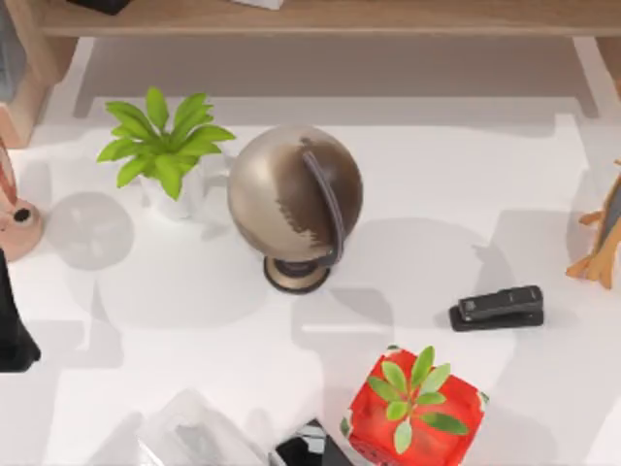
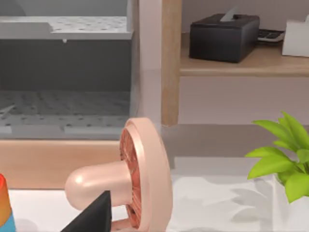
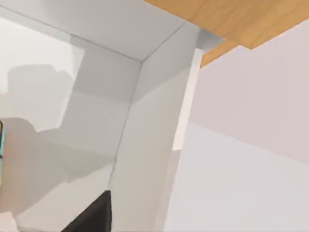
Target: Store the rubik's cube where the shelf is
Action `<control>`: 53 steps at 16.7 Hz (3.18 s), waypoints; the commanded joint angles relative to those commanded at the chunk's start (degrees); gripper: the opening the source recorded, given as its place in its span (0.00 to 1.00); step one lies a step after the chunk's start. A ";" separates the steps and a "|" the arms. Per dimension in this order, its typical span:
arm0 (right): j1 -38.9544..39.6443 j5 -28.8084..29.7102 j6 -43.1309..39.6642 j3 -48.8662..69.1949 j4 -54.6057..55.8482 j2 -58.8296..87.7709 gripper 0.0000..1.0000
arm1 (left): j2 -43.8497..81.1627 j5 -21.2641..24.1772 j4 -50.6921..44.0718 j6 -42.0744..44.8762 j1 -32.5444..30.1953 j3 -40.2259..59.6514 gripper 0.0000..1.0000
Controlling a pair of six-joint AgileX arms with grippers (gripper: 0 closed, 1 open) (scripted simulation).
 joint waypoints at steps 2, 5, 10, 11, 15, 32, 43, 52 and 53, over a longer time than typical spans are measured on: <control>3.20 1.27 4.07 6.60 -11.19 3.50 1.00 | 0.00 0.00 0.00 0.00 0.00 0.00 1.00; 6.89 2.78 9.20 14.38 -24.31 8.67 1.00 | 0.00 0.00 0.00 0.00 0.00 0.00 1.00; 9.02 4.02 13.43 20.10 -33.96 14.16 1.00 | 0.00 0.00 0.00 0.00 0.00 0.00 1.00; 9.03 4.03 13.47 20.14 -34.04 14.22 1.00 | 0.00 0.00 0.00 0.00 0.00 0.00 1.00; 8.74 3.94 13.41 20.03 -33.95 14.15 1.00 | 0.00 0.00 0.00 0.00 0.00 0.00 1.00; 10.40 4.31 14.86 14.39 -24.05 18.30 0.77 | 0.00 0.00 0.00 0.00 0.00 0.00 1.00; 10.40 4.31 14.86 14.39 -24.05 18.30 0.00 | 0.00 0.00 0.00 0.00 0.00 0.00 1.00; 10.16 4.28 14.95 14.47 -24.18 18.14 0.00 | 0.00 0.00 0.00 0.00 0.00 0.00 1.00; 10.09 4.07 15.02 14.72 -24.74 17.63 0.00 | 0.00 0.00 0.00 0.00 0.00 0.00 1.00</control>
